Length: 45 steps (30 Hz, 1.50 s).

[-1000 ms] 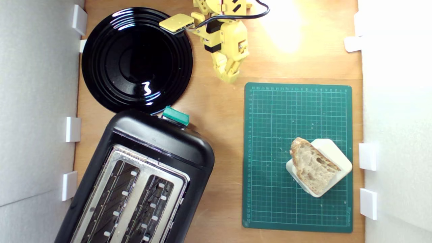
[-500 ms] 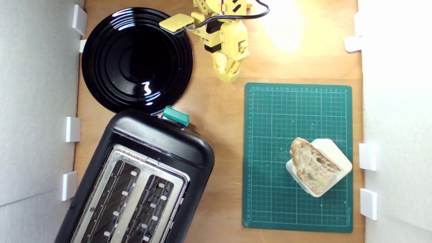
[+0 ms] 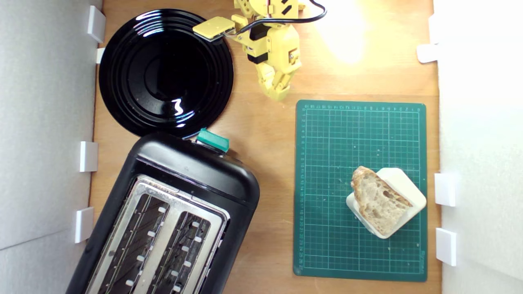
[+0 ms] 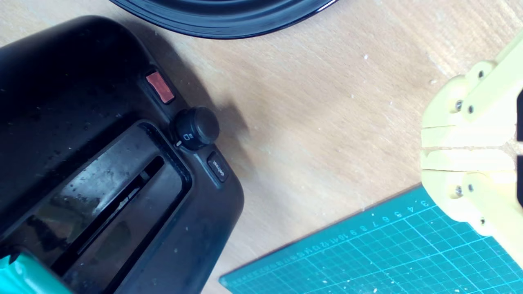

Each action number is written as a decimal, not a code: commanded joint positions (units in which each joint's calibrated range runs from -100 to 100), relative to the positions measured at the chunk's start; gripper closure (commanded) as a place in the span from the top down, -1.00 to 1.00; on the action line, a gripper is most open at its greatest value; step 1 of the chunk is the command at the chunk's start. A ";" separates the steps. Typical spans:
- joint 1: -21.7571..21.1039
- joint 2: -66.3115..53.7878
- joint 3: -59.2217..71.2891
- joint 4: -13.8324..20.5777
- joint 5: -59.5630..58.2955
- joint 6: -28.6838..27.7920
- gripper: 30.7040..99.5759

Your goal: Pick bread and place in toaster

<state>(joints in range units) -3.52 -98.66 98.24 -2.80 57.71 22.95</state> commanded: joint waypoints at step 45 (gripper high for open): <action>0.62 8.47 -8.87 -0.47 -0.72 0.10 -0.93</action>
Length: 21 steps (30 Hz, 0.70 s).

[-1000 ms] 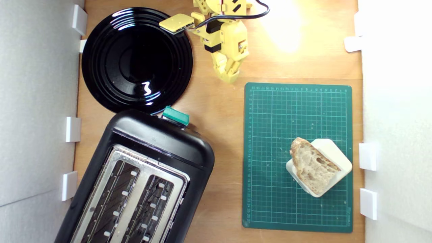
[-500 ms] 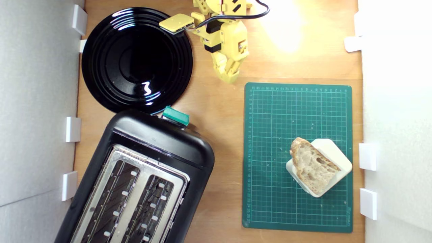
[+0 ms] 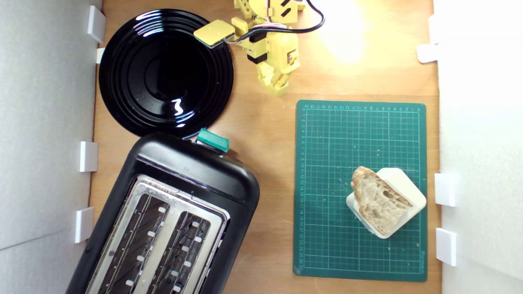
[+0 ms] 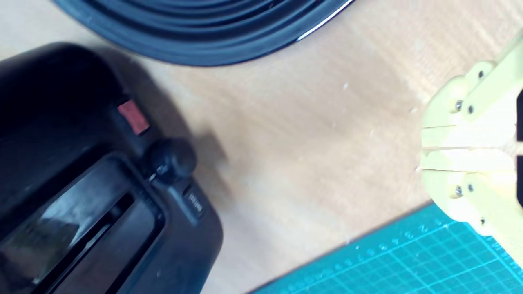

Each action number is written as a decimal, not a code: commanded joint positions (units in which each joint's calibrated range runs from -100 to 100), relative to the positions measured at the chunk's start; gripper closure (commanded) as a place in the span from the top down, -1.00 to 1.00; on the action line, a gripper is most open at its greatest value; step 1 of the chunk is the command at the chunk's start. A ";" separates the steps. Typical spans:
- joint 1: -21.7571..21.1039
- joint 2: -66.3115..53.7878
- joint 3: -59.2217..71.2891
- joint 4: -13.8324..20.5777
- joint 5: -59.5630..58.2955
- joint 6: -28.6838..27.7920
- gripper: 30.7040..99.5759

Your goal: Pick bread and place in toaster

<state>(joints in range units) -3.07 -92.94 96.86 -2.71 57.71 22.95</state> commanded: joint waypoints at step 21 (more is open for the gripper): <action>-4.83 40.37 -18.01 -2.37 -40.14 -4.35 -0.93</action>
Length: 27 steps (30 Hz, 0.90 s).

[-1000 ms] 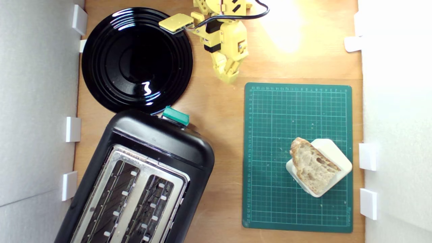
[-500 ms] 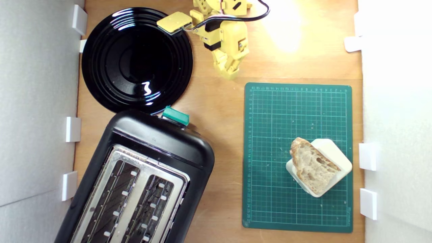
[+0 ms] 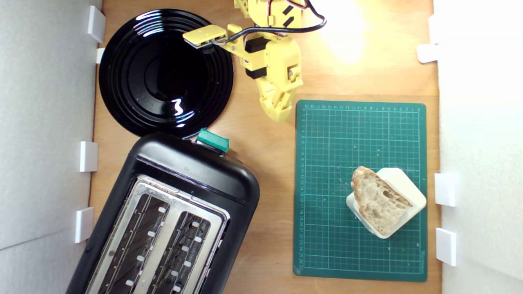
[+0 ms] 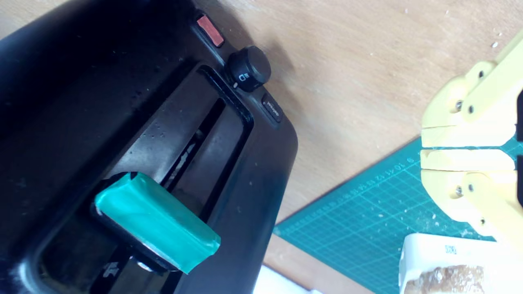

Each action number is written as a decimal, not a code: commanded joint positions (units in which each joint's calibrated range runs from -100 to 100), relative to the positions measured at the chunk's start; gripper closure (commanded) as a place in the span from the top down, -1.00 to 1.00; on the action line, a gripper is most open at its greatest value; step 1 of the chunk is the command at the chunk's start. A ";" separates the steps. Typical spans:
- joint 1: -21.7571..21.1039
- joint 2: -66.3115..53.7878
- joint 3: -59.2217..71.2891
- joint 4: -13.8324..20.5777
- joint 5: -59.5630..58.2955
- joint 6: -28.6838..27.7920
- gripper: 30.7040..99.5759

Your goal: Pick bread and place in toaster

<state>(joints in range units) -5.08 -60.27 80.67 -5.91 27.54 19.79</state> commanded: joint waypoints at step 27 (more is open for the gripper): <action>-5.23 46.04 2.08 30.21 -66.45 -16.68 -0.93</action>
<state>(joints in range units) -8.83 -14.15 83.82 24.12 -35.00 3.34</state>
